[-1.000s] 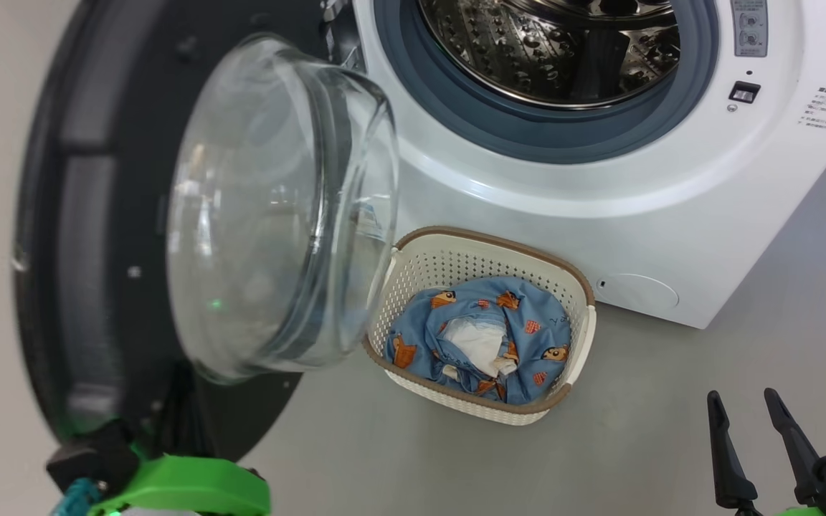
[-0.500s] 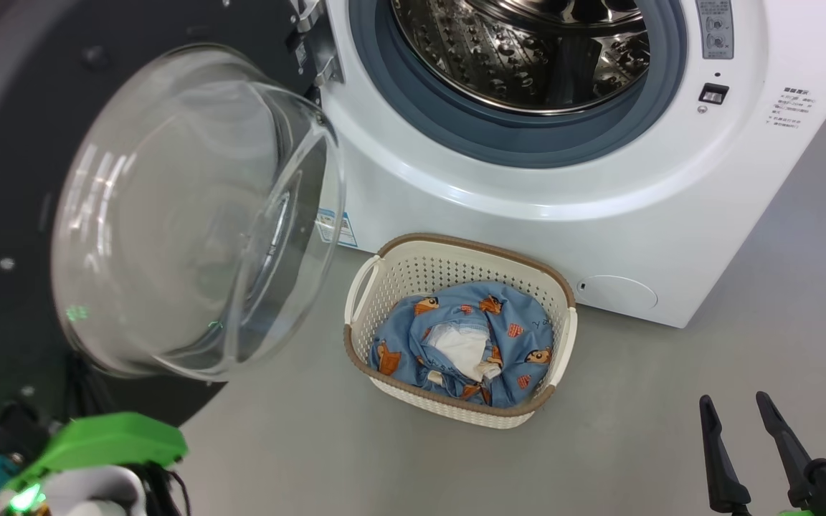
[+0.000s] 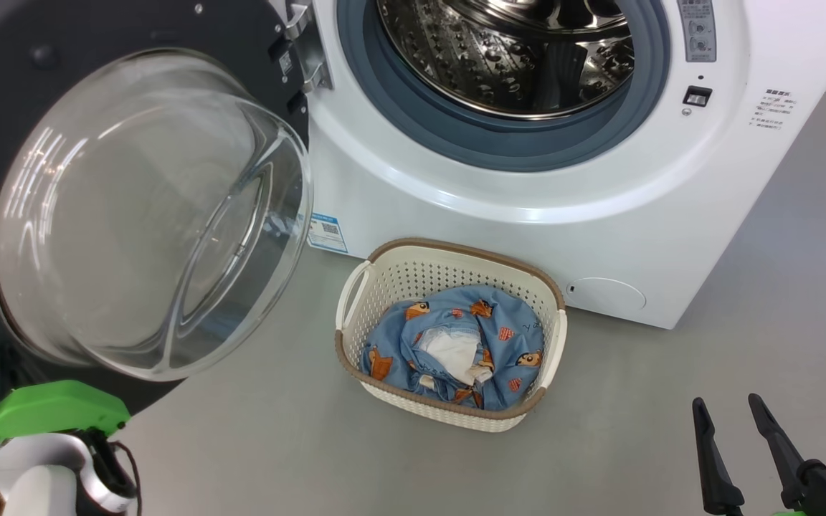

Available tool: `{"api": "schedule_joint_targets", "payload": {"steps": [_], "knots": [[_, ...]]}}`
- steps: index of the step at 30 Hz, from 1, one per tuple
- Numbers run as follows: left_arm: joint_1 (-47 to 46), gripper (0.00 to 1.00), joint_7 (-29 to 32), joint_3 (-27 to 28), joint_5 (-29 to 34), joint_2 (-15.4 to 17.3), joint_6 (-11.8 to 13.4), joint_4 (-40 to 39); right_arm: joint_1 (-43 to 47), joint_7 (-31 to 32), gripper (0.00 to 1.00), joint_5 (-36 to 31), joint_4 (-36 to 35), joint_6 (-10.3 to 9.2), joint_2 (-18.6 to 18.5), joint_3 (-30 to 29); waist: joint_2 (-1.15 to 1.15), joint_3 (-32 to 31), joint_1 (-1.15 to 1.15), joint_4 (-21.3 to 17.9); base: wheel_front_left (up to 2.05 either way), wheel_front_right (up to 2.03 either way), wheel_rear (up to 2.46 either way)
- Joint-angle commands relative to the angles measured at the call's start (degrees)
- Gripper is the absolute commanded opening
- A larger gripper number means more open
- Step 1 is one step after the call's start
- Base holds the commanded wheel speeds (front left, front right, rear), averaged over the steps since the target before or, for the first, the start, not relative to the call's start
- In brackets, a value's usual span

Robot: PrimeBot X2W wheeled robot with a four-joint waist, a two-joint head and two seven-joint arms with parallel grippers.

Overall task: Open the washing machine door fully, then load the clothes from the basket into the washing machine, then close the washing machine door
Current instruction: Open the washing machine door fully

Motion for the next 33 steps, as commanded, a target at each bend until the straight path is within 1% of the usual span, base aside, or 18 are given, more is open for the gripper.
{"api": "schedule_joint_targets", "payload": {"steps": [1,12,21,24,28,30,32,33], "knots": [[-2.3,0.0,-0.6,2.6,1.0,2.7,0.1,-0.7,-0.4,-0.7,1.0,0.3,-1.1,0.09,-0.7,1.5,0.0,-0.1,0.0,-0.1,0.0,0.0,0.0],[-5.1,0.0,-0.6,8.4,5.9,2.1,-2.1,3.8,-0.4,-0.7,1.0,0.6,-0.7,0.09,-0.7,1.5,0.0,-0.8,0.0,-0.9,0.0,0.0,0.0],[-5.3,0.0,-0.6,12.0,8.4,1.1,-3.8,3.9,-0.5,-0.7,1.0,1.0,-0.6,0.09,-0.7,1.4,0.0,-1.2,0.0,-1.1,0.0,0.0,0.0],[-5.0,0.0,-0.6,12.7,7.7,0.5,-4.2,3.2,-0.6,-0.7,1.0,1.1,-0.5,0.09,-0.7,1.5,0.0,-1.3,0.0,-1.2,0.0,0.0,0.0],[-3.6,0.0,-0.6,11.2,6.4,0.0,-5.3,0.1,-0.6,-0.7,1.0,1.1,-0.5,0.09,-0.7,1.3,0.0,-1.3,0.0,-1.3,0.0,0.0,0.0],[-2.3,0.0,-0.6,9.3,5.6,-0.1,-5.6,-3.1,-0.5,-0.7,1.0,1.1,-0.4,0.09,-0.7,1.2,0.0,-1.5,0.0,-1.2,0.0,0.0,0.0],[-0.7,0.0,-0.6,6.1,3.6,-0.1,-5.4,-7.3,-0.4,-0.7,1.0,1.2,-0.5,0.09,-0.7,1.2,0.0,-1.6,0.0,-1.1,0.0,0.0,0.0],[0.3,0.19,-0.5,4.3,2.8,-0.2,-5.0,-9.7,-0.4,-0.7,1.0,1.2,-0.6,0.09,-0.7,1.2,0.0,-1.6,0.0,-1.1,0.0,0.0,0.0]]}}
